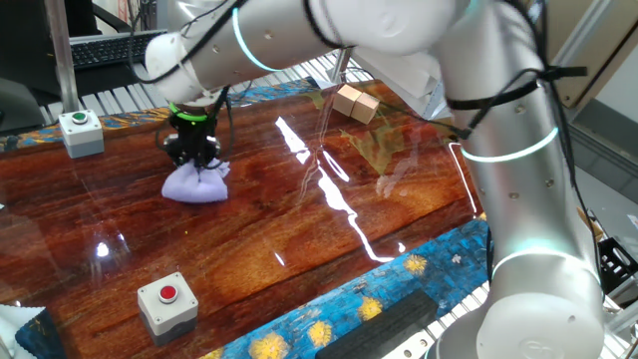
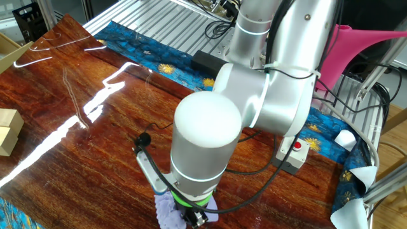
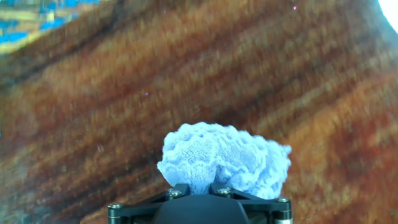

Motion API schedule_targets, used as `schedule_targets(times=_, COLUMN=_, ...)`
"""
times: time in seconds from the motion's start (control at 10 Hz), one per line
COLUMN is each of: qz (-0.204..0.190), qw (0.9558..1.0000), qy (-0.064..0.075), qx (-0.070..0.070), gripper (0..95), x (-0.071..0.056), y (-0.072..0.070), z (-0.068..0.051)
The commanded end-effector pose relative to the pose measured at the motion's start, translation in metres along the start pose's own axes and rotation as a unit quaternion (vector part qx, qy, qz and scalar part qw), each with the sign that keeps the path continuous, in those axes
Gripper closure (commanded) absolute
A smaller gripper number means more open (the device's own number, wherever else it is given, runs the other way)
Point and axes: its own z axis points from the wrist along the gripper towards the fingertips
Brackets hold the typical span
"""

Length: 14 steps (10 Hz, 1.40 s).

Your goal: Clean the table with a cloth

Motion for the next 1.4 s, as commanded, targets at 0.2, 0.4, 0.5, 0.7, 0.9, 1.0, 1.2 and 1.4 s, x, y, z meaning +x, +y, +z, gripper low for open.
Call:
schedule_targets(times=0.2, qz=-0.021, qw=0.9997, qy=0.011, qx=0.002, gripper=95.0, x=-0.009, y=-0.005, z=-0.004)
schedule_targets(times=0.4, qz=-0.04, qw=0.9992, qy=0.008, qx=0.003, gripper=95.0, x=-0.017, y=-0.014, z=0.004)
schedule_targets(times=0.5, qz=-0.048, qw=0.9987, qy=0.014, qx=0.004, gripper=95.0, x=-0.02, y=-0.019, z=0.003)
schedule_targets(times=0.7, qz=-0.056, qw=0.998, qy=0.029, qx=0.003, gripper=95.0, x=-0.019, y=-0.024, z=-0.009)
schedule_targets(times=0.9, qz=-0.072, qw=0.997, qy=0.027, qx=0.001, gripper=95.0, x=-0.017, y=-0.038, z=-0.007)
schedule_targets(times=1.0, qz=-0.08, qw=0.9964, qy=0.028, qx=-0.003, gripper=95.0, x=-0.015, y=-0.047, z=-0.005)
schedule_targets(times=1.2, qz=-0.091, qw=0.9955, qy=0.028, qx=-0.006, gripper=95.0, x=-0.012, y=-0.06, z=-0.004)
schedule_targets(times=1.4, qz=-0.101, qw=0.9945, qy=0.027, qx=-0.007, gripper=95.0, x=-0.007, y=-0.068, z=-0.004)
